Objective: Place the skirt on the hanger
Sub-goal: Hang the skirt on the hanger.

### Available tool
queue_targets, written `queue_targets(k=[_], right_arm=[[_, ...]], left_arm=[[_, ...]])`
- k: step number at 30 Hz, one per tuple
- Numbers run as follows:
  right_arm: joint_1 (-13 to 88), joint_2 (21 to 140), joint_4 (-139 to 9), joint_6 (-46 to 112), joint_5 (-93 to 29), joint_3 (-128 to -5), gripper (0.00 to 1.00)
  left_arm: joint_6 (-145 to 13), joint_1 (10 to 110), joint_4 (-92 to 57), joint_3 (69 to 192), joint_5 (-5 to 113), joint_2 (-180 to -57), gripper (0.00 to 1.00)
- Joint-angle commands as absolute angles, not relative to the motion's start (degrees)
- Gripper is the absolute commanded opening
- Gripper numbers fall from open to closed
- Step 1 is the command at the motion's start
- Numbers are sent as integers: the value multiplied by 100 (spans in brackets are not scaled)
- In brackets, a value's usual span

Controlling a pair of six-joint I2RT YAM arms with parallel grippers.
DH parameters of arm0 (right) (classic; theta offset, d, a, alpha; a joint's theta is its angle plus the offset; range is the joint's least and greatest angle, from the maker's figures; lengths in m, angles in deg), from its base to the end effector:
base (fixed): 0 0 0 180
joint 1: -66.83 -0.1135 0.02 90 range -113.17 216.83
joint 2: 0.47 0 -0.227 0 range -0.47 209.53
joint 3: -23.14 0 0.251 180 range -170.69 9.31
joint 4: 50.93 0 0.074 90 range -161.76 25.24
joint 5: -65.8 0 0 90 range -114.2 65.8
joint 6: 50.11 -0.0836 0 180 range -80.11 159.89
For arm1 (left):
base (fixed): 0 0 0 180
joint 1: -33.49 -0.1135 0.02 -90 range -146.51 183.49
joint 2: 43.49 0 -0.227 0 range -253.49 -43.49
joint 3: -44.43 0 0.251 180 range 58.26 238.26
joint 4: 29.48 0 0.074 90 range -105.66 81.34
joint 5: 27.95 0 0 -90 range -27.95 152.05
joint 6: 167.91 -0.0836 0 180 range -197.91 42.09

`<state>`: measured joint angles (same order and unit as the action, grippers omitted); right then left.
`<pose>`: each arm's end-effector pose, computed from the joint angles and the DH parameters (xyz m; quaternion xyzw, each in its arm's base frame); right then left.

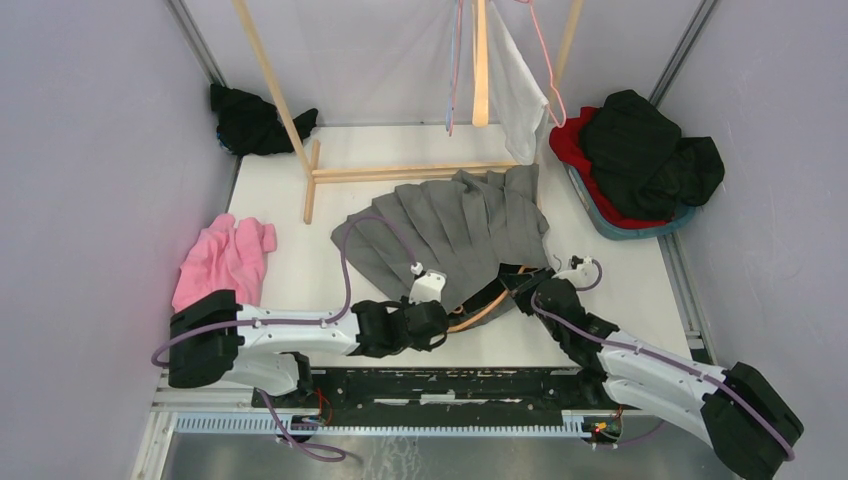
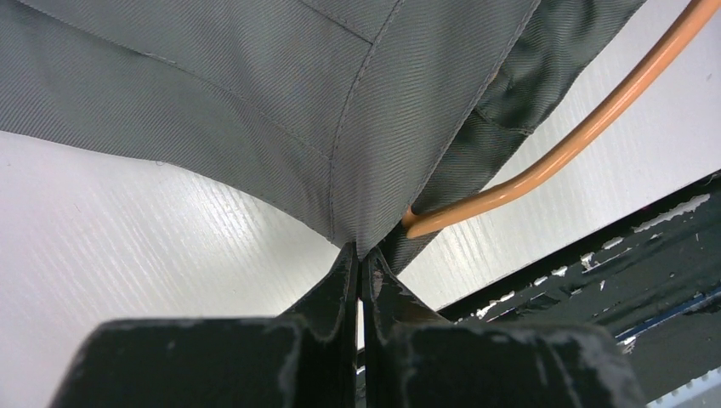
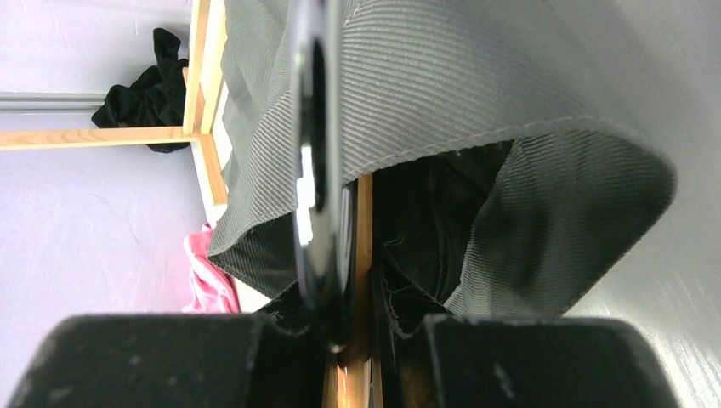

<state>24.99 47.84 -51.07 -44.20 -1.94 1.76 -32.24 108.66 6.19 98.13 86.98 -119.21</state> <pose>0.1907 0.1282 0.1004 0.3956 0.7444 0.3814 0.3795 0.1049 -0.2585 0.1128 0.1807 0.9223 -0.1339 0.3144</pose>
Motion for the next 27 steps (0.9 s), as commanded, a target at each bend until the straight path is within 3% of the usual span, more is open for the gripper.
queue_targets(k=[1, 27], right_arm=[[2578, 4848, -4406, -4344, 273, -176, 1], [2575, 5496, -3852, -4098, 443, -266, 1]], left_arm=[[-2975, 10981, 498, 9962, 8653, -11944, 3], [-3483, 11105, -108, 11044, 7621, -12341, 3]])
